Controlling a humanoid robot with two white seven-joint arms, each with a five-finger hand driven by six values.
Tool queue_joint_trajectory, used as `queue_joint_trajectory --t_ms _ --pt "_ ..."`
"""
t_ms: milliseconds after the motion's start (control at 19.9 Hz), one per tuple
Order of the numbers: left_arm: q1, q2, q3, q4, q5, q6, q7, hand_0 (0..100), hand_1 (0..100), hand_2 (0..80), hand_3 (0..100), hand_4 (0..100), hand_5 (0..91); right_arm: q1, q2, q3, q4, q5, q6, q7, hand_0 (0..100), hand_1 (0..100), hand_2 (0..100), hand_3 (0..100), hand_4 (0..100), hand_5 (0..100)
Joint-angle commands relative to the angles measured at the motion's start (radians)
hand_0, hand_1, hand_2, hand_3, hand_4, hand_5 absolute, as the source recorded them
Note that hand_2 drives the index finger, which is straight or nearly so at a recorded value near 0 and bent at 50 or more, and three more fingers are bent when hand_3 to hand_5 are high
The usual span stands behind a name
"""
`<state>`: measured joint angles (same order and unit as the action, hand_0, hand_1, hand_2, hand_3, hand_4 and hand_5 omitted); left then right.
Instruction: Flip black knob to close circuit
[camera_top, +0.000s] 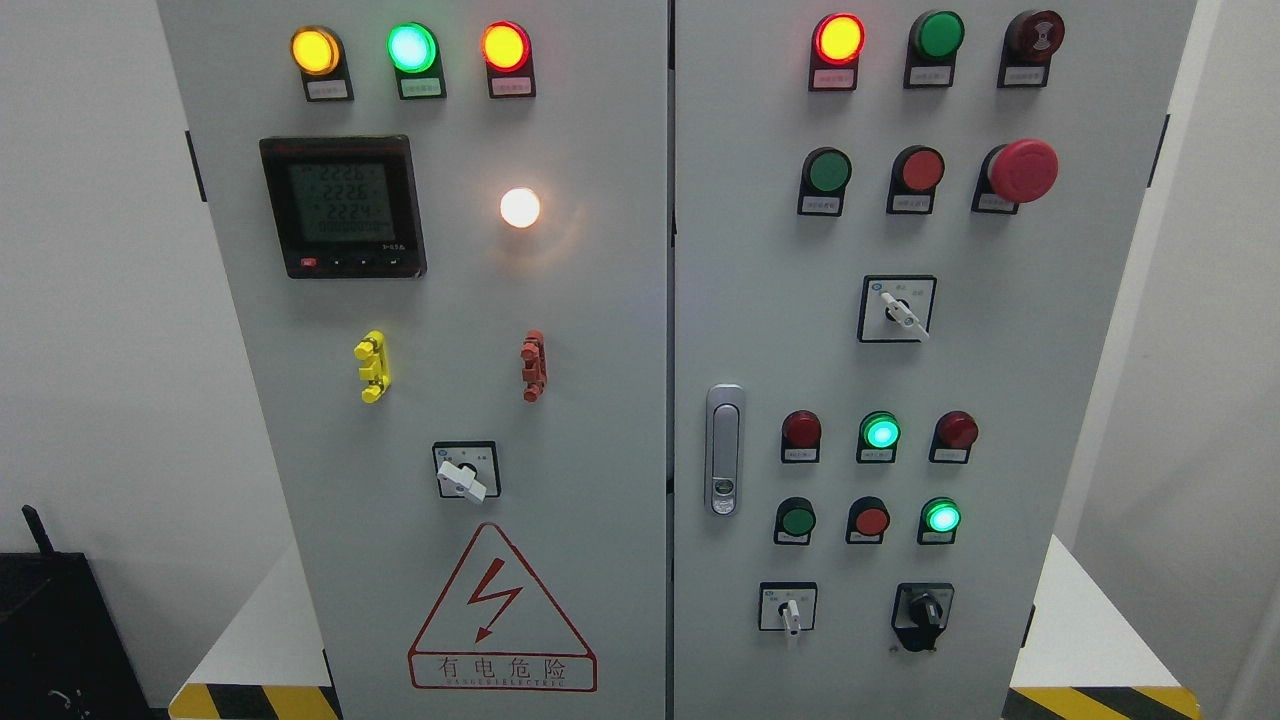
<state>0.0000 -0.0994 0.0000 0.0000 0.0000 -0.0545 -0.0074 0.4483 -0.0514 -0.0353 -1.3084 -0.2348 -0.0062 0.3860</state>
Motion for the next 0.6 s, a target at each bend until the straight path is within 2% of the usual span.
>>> queue_joint_trajectory --t_ms 0,151,302,352,402,452,503,553 --pt "0.034 0.000 0.011 -0.034 0.008 -0.001 0.000 0 0 0.0 5 3 0.0 0.050 0.007 -0.015 -0.690 -0.044 0.008 -0.001 0 4 9 18 14 0" --pt "0.034 0.000 0.011 -0.034 0.008 -0.001 0.000 0 0 0.0 5 3 0.0 0.063 -0.002 -0.031 -0.742 -0.038 -0.027 -0.015 0 5 12 22 15 1" --pt "0.034 0.000 0.011 -0.034 0.008 -0.001 0.000 0 0 0.0 5 3 0.0 0.046 -0.005 -0.104 -0.753 0.043 -0.063 -0.044 0 7 21 36 27 14" --pt "0.034 0.000 0.011 -0.034 0.008 -0.001 0.000 0 0 0.0 5 3 0.0 0.034 -0.016 -0.129 -0.752 0.131 -0.066 -0.062 0 10 31 52 40 28" --pt "0.034 0.000 0.011 -0.034 0.008 -0.001 0.000 0 0 0.0 5 3 0.0 0.018 -0.022 -0.156 -0.752 0.234 -0.069 -0.078 0 13 40 64 53 46" --pt "0.034 0.000 0.011 -0.034 0.008 -0.001 0.000 0 0 0.0 5 3 0.0 0.007 -0.027 -0.179 -0.747 0.347 -0.081 -0.090 0 14 42 68 56 50" --pt "0.034 0.000 0.011 -0.034 0.008 -0.001 0.000 0 0 0.0 5 3 0.0 0.001 -0.028 -0.190 -0.746 0.456 -0.107 -0.107 0 18 49 76 64 57" --pt "0.034 0.000 0.011 -0.034 0.008 -0.001 0.000 0 0 0.0 5 3 0.0 -0.009 -0.028 -0.192 -0.743 0.556 -0.139 -0.125 0 22 53 80 67 60"
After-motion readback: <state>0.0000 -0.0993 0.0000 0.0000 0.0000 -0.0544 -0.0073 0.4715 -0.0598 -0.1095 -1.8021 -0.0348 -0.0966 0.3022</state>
